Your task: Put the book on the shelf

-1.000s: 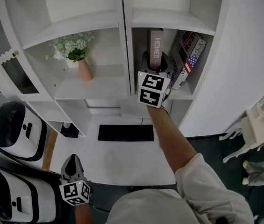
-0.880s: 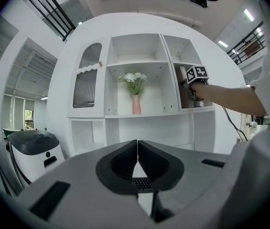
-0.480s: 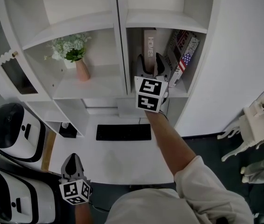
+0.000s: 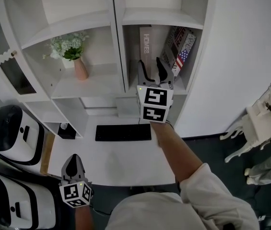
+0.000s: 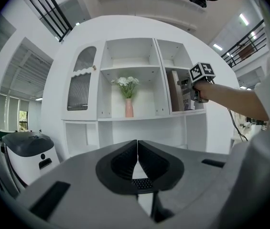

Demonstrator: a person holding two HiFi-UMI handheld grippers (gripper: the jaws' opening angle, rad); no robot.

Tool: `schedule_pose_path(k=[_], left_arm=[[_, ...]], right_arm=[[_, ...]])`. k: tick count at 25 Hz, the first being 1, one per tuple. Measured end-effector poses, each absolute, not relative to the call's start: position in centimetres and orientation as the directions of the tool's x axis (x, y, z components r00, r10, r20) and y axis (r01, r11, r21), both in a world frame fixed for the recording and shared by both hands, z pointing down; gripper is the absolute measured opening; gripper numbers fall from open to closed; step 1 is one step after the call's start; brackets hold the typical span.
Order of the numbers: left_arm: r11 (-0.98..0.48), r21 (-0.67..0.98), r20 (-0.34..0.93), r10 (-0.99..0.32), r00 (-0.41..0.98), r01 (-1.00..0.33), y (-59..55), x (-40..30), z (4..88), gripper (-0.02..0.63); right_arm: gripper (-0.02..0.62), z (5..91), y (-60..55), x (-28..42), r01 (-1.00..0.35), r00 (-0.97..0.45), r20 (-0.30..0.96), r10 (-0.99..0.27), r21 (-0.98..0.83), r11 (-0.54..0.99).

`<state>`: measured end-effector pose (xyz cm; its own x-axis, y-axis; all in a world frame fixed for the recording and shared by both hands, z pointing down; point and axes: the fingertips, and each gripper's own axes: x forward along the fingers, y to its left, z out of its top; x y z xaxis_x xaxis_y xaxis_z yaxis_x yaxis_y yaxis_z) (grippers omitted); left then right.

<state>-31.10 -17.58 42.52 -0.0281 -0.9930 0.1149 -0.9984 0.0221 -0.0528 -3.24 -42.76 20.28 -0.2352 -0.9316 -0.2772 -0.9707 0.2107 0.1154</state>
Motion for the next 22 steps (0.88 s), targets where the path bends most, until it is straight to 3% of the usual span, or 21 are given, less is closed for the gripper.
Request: schedule_pose_path(k=[22], left_arm=[[-0.012, -0.078, 0.093, -0.996, 0.005, -0.997, -14.9, -27.0, 41.5, 0.006]], right_arm=[[0.145, 25.2, -32.6, -0.1, -0.907, -0.414, -0.218, -0.884, 0.182, 0.38]])
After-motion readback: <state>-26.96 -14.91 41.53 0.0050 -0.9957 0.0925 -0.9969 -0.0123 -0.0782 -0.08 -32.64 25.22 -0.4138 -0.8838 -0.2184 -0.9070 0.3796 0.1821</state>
